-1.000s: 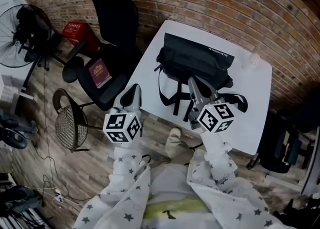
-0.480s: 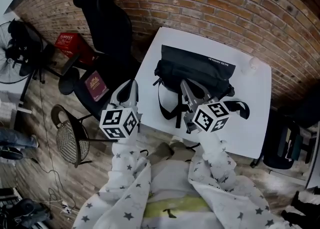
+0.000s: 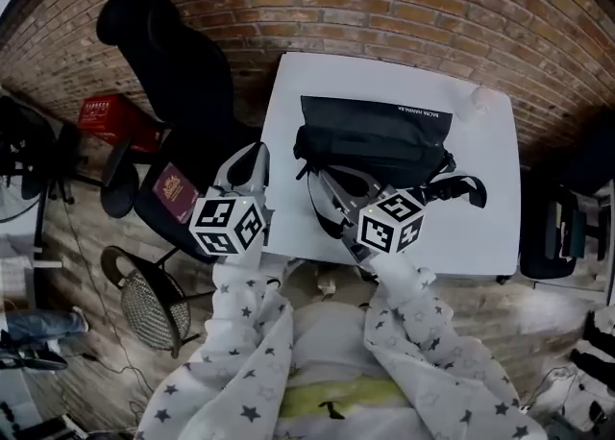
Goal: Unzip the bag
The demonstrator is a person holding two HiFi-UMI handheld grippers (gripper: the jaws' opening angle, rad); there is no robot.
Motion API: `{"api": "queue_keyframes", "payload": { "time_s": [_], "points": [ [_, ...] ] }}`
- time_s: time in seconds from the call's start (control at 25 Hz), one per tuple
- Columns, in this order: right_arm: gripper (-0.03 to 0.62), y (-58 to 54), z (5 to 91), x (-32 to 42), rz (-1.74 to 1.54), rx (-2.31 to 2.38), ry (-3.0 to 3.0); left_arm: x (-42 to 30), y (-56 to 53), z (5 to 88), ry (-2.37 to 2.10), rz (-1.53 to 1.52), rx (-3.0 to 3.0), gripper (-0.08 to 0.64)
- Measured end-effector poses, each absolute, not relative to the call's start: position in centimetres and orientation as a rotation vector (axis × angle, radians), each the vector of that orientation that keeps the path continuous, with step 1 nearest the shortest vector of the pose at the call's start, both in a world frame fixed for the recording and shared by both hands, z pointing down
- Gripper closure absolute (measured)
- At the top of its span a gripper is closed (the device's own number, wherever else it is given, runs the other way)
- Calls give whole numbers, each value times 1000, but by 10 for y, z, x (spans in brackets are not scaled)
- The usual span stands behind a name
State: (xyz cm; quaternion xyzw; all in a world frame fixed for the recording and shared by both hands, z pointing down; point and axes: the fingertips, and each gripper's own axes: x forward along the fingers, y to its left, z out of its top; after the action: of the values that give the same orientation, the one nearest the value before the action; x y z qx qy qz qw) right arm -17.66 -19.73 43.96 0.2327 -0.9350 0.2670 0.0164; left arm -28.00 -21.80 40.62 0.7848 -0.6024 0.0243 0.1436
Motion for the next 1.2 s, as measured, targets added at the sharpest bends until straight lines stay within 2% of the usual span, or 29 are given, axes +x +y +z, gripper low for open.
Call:
{"api": "queue_keyframes", "payload": {
  "time_s": [0.48, 0.52, 0.72, 0.96, 1.2],
  "points": [
    [560, -190, 492, -211, 1133, 943, -2770, -263, -261, 431, -1275, 159, 2474, 559],
    [542, -190, 496, -211, 1159, 962, -2758, -259, -262, 433, -1243, 163, 2485, 536],
    [485, -186, 515, -212, 1285, 1033, -2720, -244, -265, 441, -1116, 158, 2530, 513],
    [469, -186, 525, -218, 1406, 1052, -2741, -234, -271, 446, -1011, 124, 2557, 433],
    [460, -194, 530, -226, 1393, 1086, -2740, -224, -282, 451, -932, 126, 2569, 358]
  ]
}}
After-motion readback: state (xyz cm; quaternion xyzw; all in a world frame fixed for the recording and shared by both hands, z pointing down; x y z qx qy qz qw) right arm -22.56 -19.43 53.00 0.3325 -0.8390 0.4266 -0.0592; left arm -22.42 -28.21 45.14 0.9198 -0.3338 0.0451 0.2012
